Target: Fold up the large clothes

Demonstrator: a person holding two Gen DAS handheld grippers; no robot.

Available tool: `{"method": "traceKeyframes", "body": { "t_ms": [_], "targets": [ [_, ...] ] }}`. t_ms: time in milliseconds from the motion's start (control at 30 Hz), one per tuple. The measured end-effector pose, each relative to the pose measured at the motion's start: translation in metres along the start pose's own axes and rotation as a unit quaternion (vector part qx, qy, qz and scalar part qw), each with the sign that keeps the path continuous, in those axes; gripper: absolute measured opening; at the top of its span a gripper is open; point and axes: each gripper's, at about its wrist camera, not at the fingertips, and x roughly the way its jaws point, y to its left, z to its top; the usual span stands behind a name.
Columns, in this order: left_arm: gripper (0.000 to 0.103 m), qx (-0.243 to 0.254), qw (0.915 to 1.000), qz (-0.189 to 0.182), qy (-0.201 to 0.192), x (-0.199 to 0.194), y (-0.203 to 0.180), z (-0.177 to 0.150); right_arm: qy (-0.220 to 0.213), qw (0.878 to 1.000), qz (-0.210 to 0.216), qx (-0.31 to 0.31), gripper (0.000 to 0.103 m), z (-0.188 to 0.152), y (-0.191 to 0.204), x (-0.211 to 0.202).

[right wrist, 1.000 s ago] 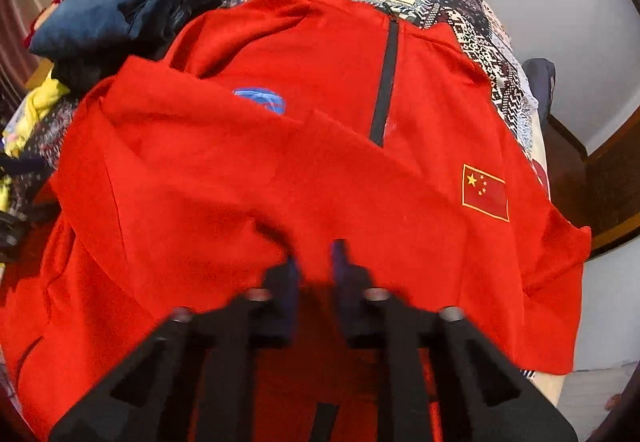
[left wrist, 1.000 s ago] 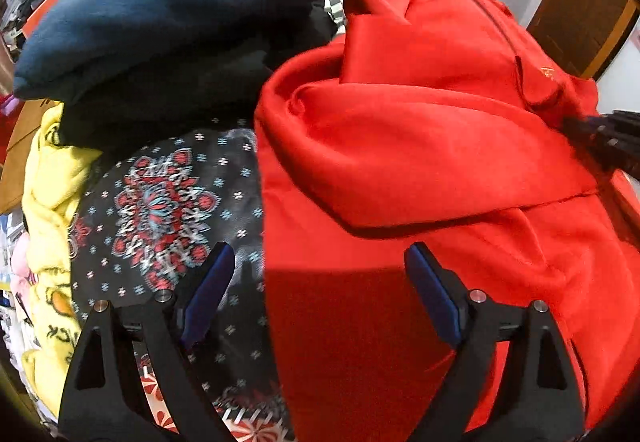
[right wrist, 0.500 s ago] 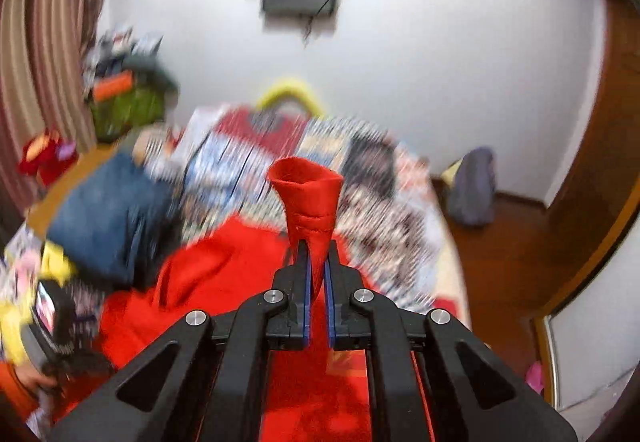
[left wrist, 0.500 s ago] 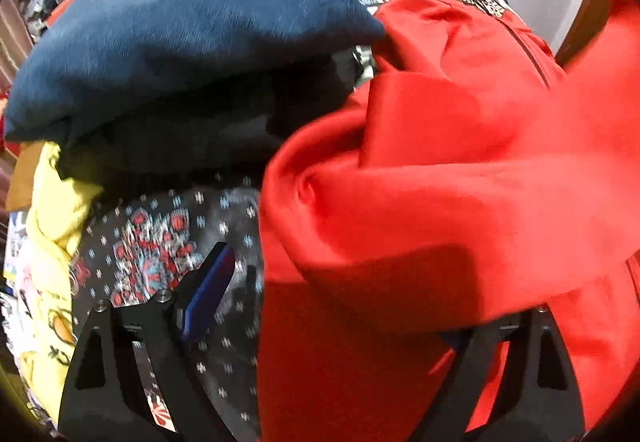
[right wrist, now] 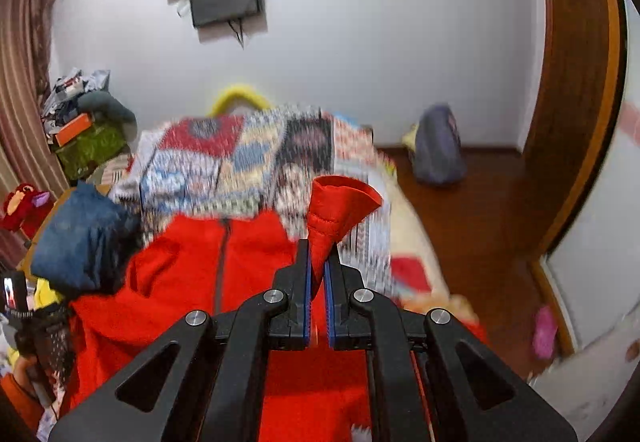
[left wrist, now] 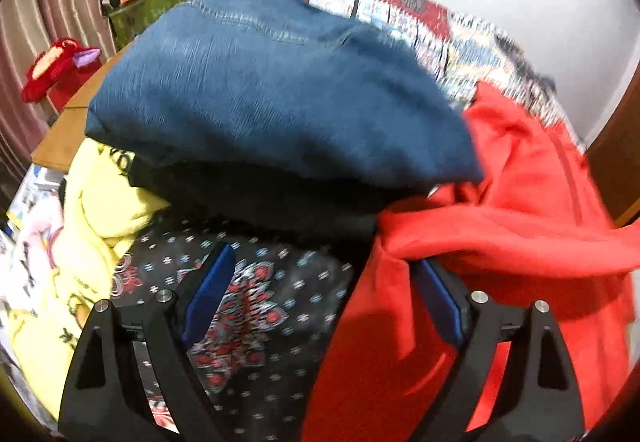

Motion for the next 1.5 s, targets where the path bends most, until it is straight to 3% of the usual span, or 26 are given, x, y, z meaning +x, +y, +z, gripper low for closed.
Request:
{"method": "traceKeyframes", "body": {
  "t_ms": [200, 367, 500, 600, 667, 733, 900, 1033, 1167, 1267, 1500],
  "targets": [
    [0.089, 0.028, 0.9989, 0.033, 0.017, 0.005, 0.006, -0.027, 0.067, 0.996, 0.03, 0.041, 0.005, -0.05, -0.021, 0.015],
    [0.089, 0.029, 0.998, 0.022, 0.052, 0.011, 0.008, -0.051, 0.16, 0.986, 0.031, 0.023, 0.005, -0.102, -0.022, 0.04],
    [0.089, 0.06, 0.996, 0.036, 0.054, 0.008, 0.002, -0.053, 0.208, 0.978, 0.02, 0.002, 0.005, -0.125, -0.03, 0.046],
    [0.089, 0.082, 0.9943, 0.045, 0.051, -0.001, 0.003, -0.056, 0.249, 0.968, 0.006, -0.014, 0.017, -0.132, -0.036, 0.045],
    [0.089, 0.093, 0.994, 0.04, 0.042, -0.013, 0.009, -0.057, 0.252, 0.968, -0.001, -0.018, 0.037, -0.129, -0.039, 0.038],
    [0.089, 0.097, 0.9941, 0.037, 0.031, -0.023, 0.011, -0.055, 0.232, 0.972, -0.015, -0.024, 0.045, -0.123, -0.039, 0.025],
    [0.089, 0.093, 0.9956, 0.012, -0.002, -0.047, 0.021, -0.041, 0.178, 0.983, 0.001, -0.034, 0.049, -0.088, -0.021, 0.0],
    [0.089, 0.08, 0.9962, -0.032, -0.011, -0.046, 0.021, -0.025, 0.136, 0.987, 0.058, -0.057, 0.06, -0.052, 0.028, 0.005],
    [0.085, 0.069, 0.9952, -0.069, 0.008, -0.026, 0.017, -0.017, 0.127, 0.979, 0.119, -0.103, 0.061, -0.036, 0.093, 0.036],
    [0.075, 0.057, 0.992, -0.107, 0.034, -0.005, 0.012, -0.011, 0.142, 0.969, 0.155, -0.132, 0.061, -0.031, 0.145, 0.074],
    [0.073, 0.022, 0.9784, -0.189, 0.082, 0.031, 0.011, -0.014, 0.208, 0.941, 0.215, -0.161, 0.061, -0.037, 0.235, 0.172]
  ]
}}
